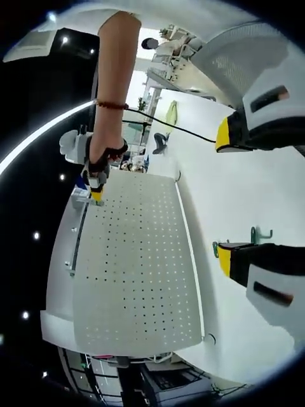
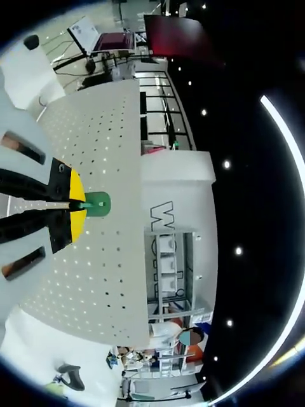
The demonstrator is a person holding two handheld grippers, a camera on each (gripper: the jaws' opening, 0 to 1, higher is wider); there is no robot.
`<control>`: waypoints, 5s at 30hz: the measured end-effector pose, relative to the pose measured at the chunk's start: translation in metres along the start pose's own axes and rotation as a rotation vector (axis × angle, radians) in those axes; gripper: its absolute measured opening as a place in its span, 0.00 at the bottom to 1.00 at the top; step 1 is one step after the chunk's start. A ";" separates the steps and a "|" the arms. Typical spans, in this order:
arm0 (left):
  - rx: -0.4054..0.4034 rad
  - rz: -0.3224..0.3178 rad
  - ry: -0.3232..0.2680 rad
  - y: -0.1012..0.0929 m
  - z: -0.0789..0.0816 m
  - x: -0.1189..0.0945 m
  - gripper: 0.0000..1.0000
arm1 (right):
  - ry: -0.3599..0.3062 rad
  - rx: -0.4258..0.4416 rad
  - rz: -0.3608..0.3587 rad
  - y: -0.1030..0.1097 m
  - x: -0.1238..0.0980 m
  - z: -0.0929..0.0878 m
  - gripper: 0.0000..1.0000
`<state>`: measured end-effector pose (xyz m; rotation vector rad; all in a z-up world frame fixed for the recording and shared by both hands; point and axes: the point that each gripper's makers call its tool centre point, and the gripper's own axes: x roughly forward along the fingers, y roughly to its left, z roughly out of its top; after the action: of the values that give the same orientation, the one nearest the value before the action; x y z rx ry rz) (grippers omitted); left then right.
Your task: Insert the hook assembly into the mounting plate slot until the hook locks in place.
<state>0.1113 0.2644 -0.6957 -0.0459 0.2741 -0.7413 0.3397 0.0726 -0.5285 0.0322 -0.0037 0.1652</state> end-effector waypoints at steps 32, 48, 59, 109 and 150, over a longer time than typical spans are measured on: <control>0.025 0.011 0.018 0.014 -0.004 0.005 0.73 | -0.004 0.031 -0.043 -0.010 0.050 0.006 0.01; 0.004 0.032 0.020 0.022 -0.008 0.004 0.74 | 0.026 0.043 -0.058 -0.014 0.065 0.001 0.01; -0.005 0.037 0.030 0.024 -0.011 0.004 0.74 | 0.042 0.024 -0.077 -0.017 0.072 -0.005 0.01; -0.023 0.034 0.106 0.028 -0.027 0.014 0.68 | 0.036 -0.019 -0.031 -0.009 0.053 -0.008 0.11; 0.133 -0.035 0.329 0.043 -0.063 0.033 0.44 | 0.210 0.046 0.214 0.043 -0.038 -0.122 0.12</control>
<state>0.1461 0.2777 -0.7701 0.1998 0.5379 -0.7997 0.2955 0.1133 -0.6494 0.0601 0.2063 0.3818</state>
